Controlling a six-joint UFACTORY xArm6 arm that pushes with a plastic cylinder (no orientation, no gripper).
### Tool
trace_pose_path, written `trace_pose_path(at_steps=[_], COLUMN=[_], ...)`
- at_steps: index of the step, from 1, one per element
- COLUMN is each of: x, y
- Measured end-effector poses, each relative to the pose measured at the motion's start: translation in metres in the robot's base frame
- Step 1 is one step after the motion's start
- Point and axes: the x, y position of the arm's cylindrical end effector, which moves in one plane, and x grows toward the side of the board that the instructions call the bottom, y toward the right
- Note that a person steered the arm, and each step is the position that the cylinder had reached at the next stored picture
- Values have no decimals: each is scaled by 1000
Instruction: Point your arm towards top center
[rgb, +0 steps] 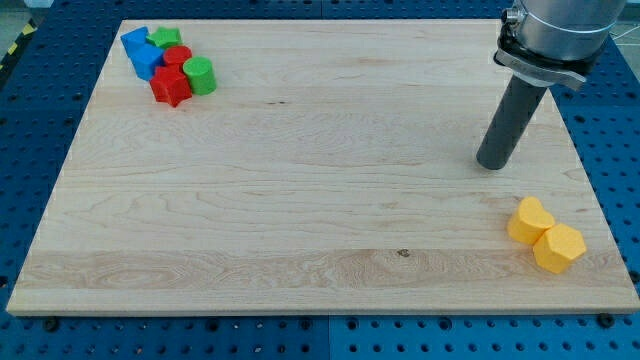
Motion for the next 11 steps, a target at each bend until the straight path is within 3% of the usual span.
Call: trace_pose_path(at_steps=[5,8,9,10,11], x=[-11,-110,-161,-235,-267], y=[-16,-193,-249,-287,-301])
